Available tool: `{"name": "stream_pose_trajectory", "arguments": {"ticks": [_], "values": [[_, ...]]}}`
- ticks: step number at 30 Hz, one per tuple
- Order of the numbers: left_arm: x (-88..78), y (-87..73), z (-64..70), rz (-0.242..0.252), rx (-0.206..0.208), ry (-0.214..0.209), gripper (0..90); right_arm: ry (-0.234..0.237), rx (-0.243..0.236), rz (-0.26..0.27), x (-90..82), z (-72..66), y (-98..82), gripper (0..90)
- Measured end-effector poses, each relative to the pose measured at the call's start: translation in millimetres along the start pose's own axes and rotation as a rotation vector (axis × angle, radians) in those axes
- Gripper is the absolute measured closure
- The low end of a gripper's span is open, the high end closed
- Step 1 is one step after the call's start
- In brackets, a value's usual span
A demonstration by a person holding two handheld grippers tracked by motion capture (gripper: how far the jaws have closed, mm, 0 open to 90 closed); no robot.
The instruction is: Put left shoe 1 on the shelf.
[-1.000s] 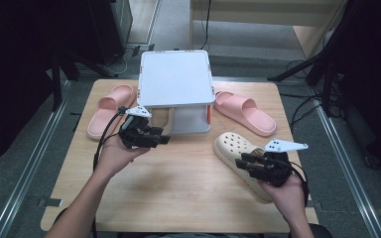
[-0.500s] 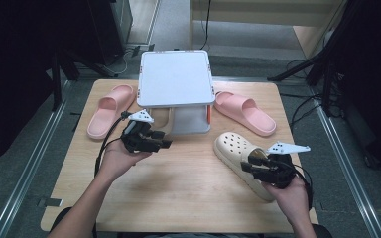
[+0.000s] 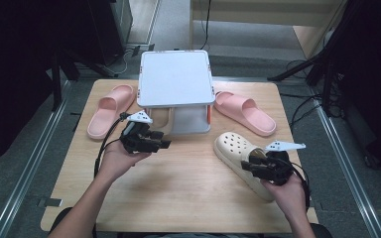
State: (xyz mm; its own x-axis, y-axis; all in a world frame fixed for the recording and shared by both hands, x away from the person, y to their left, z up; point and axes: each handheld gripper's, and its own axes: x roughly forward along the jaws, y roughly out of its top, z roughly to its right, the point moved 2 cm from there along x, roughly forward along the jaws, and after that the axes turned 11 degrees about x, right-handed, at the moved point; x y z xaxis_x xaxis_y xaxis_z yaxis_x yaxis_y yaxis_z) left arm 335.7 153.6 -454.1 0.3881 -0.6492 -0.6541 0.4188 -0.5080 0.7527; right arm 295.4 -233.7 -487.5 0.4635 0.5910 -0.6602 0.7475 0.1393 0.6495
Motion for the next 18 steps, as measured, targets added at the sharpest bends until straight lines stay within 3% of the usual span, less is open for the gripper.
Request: {"name": "stream_pose_trajectory", "arguments": {"ticks": [2,8,14,18], "values": [[1.9,-0.5,0.1,-0.002,-0.006,-0.002,50.5,0.029,0.007,-0.017,8.8,2.3,3.3,62.4],[5.0,-0.3,1.3,-0.013,0.000,0.002,50.4,0.027,-0.005,-0.056,23.5,2.2,6.1,75.0],[3.8,-0.6,1.6,-0.010,-0.003,0.010,50.4,0.030,0.008,-0.063,21.3,0.6,9.7,77.9],[3.0,-1.2,2.1,-0.008,0.000,0.011,50.1,0.063,0.001,-0.046,22.8,-10.1,17.3,78.0]]}}
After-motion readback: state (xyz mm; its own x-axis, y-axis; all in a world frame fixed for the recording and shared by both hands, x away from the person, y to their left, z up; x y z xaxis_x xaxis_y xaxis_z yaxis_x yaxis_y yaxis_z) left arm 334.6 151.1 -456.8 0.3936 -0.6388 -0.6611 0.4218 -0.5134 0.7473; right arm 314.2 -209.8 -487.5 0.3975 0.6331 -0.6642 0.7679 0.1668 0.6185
